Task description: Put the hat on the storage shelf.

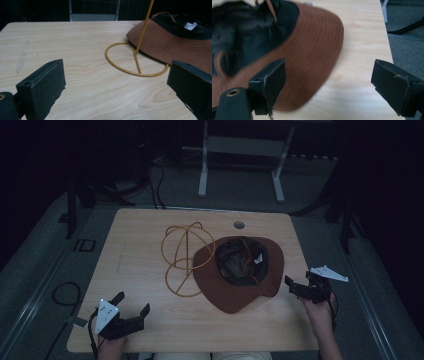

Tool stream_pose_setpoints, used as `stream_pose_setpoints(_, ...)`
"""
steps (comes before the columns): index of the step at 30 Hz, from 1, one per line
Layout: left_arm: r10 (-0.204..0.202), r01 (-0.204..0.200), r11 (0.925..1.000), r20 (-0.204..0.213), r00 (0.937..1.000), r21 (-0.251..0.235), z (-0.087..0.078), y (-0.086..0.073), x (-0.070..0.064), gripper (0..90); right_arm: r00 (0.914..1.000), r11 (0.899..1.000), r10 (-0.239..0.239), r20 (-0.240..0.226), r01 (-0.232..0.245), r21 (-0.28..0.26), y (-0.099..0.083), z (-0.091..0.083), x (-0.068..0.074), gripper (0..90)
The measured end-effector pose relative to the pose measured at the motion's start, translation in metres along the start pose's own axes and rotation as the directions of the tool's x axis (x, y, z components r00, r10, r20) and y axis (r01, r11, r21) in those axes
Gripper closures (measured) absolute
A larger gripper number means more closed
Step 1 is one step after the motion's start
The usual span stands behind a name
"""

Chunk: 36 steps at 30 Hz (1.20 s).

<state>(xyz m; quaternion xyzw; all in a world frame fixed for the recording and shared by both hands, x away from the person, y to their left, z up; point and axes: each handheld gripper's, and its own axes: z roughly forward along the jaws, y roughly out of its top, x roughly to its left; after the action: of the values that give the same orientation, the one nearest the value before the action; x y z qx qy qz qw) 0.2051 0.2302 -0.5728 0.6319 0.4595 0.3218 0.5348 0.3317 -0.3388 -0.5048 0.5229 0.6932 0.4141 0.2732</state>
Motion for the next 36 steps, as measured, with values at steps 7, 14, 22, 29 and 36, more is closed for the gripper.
stream_pose_setpoints(7,0.046,-0.047,0.9985,0.035,0.9983,0.026,0.0,0.001,-0.006,2.0,0.999,0.999,-0.042,-0.017,0.042,-0.011,0.028,0.019,0.012,18.2)
stream_pose_setpoints(14,0.035,-0.038,0.9978,0.055,0.9979,0.055,0.001,-0.001,-0.004,2.1,0.9936,0.995,-0.098,-0.056,0.1,0.02,0.055,0.049,0.027,21.6)
stream_pose_setpoints(22,0.048,-0.06,0.9923,0.11,0.9928,0.108,0.004,-0.002,-0.006,2.1,0.9886,0.988,-0.142,-0.052,0.144,0.059,0.081,0.082,0.041,26.6)
stream_pose_setpoints(29,0.054,-0.068,0.992,0.124,0.9908,0.107,0.003,-0.002,-0.006,2.1,0.9789,0.97,-0.204,-0.017,0.204,0.132,0.088,0.118,0.051,33.3)
stream_pose_setpoints(36,0.036,-0.051,0.9924,0.137,0.9899,0.112,0.003,-0.003,-0.004,2.1,0.9684,0.948,-0.246,-0.039,0.249,0.198,0.093,0.147,0.057,32.2)
